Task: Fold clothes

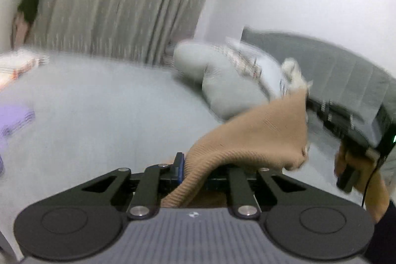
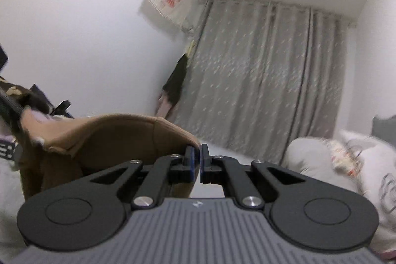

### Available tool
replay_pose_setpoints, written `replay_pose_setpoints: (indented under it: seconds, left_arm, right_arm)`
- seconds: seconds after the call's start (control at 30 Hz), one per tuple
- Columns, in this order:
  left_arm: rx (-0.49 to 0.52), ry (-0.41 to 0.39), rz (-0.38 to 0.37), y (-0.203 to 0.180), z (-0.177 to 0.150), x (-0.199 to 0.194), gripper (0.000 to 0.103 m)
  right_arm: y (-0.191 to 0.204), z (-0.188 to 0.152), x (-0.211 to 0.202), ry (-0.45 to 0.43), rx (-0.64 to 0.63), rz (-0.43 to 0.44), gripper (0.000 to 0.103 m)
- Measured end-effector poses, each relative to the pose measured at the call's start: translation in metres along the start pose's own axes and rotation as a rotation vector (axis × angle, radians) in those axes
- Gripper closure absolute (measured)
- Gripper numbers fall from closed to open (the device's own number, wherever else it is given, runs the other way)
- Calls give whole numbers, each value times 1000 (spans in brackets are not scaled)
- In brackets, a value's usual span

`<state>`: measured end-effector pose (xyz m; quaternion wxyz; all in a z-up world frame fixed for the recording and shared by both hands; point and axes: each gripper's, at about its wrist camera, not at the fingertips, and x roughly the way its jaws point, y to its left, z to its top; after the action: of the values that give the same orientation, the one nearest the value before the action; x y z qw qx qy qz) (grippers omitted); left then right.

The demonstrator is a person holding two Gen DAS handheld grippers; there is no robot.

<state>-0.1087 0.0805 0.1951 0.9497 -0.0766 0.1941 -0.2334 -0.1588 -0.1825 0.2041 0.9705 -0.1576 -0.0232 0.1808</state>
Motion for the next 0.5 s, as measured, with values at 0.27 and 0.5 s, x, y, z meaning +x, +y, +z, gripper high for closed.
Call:
replay_pose_setpoints:
  seconds: [0.27, 0.5]
  left_arm:
    - [101, -186, 41, -71, 76, -61, 89]
    - [188, -330, -17, -122, 102, -96, 88]
  right_arm:
    - [-9, 70, -67, -169, 24, -133, 101]
    - [-44, 106, -165, -432, 54, -278, 103]
